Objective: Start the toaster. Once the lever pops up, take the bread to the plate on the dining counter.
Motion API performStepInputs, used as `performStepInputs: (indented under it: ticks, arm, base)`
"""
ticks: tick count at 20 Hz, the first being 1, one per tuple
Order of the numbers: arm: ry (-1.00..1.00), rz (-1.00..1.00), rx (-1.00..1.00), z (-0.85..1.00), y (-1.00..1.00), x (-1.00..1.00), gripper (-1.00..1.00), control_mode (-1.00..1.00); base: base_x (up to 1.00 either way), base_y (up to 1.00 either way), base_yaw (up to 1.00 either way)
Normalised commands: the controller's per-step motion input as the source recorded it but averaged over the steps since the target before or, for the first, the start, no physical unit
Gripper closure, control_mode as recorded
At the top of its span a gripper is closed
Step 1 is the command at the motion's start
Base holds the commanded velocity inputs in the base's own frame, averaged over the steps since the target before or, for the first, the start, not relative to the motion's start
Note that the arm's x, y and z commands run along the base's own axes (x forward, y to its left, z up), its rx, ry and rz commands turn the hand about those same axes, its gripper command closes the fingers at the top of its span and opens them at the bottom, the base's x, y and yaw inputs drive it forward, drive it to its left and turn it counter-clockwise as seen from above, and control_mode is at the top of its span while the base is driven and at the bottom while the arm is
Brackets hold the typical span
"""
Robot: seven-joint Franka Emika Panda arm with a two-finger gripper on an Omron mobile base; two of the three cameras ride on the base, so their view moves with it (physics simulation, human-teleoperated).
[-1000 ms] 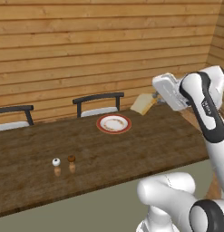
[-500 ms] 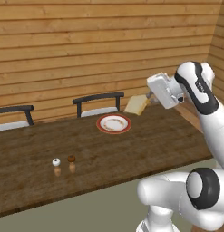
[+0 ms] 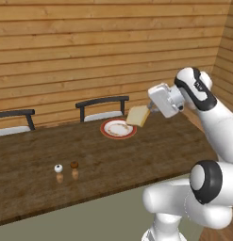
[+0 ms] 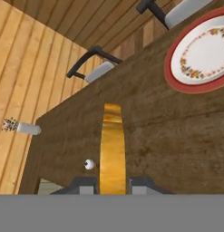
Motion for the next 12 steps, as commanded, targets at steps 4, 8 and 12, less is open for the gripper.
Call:
performStepInputs:
  ticks: [4,8,12]
  arm:
    - [0.00,0.05,0.00,-0.31,0.00,0.12,1.00,-1.00]
    - [0.00,0.02,0.00,-0.25,0.00,0.24,1.00,-1.00]
    - [0.00,0.00,0.00,-0.29,0.00,0.36,1.00,-1.00]
  base:
    - [0.00,0.00,0.00]
    - [0.00,0.00,0.00]
    - [0.00,0.00,0.00]
